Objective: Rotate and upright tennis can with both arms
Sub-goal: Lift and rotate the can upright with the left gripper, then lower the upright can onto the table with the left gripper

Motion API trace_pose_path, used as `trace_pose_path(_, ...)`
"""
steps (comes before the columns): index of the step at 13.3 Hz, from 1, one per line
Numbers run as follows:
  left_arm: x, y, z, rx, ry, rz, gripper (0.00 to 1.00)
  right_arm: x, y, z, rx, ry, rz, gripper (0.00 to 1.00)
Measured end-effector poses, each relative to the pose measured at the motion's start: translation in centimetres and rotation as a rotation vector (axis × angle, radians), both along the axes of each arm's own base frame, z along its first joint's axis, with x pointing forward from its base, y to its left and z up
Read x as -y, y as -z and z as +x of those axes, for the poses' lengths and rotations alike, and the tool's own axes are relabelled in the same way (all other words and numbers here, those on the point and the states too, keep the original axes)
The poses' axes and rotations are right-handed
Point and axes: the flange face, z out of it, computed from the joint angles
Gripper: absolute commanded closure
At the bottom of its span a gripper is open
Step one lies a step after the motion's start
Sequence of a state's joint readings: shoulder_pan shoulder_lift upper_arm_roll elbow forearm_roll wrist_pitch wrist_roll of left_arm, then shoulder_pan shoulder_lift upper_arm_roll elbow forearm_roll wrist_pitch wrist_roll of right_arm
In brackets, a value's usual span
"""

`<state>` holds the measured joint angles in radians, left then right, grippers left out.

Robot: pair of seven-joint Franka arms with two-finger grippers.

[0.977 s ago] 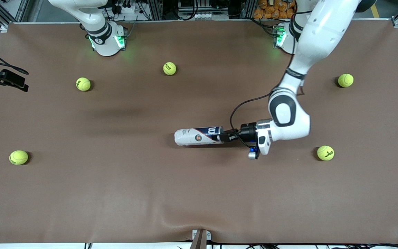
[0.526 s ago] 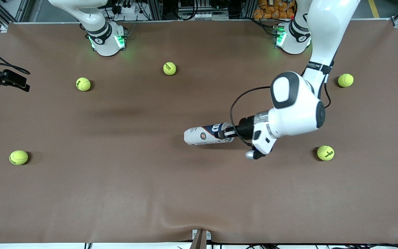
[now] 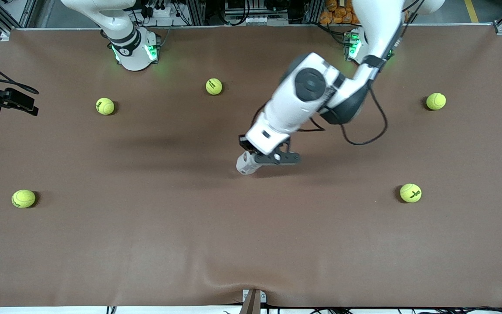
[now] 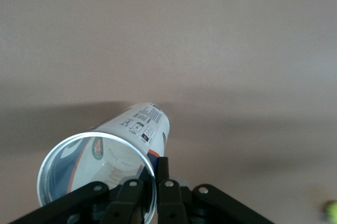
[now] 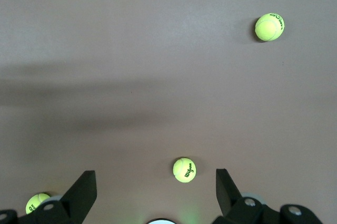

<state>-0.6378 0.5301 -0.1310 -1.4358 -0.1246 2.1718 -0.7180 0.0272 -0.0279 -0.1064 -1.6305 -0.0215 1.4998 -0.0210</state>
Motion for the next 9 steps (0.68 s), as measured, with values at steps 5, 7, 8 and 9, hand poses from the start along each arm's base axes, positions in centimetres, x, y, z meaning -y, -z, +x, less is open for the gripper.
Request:
trace_pose_path(5,4.8,5.5,-3.5,0.097,0.135,0.181,0.43,0.0,0.1,0.0,-0.001,0.0,0.0,0.0)
trace_pose_path(7,4.9,5.6,-3.6,0.103,0.142,0.189,0.0,0.0,0.1,0.0,-0.002,0.0,0.0,0.0)
trace_pose_path(8,4.8,5.8,-3.5,0.106,0.144,0.195,0.0,0.0,0.1,0.0,-0.002,0.0,0.0,0.0)
trace_pose_path(9,4.8,5.9,-3.4,0.108,0.144,0.197,0.0,0.0,0.1,0.0,-0.002,0.0,0.0,0.0)
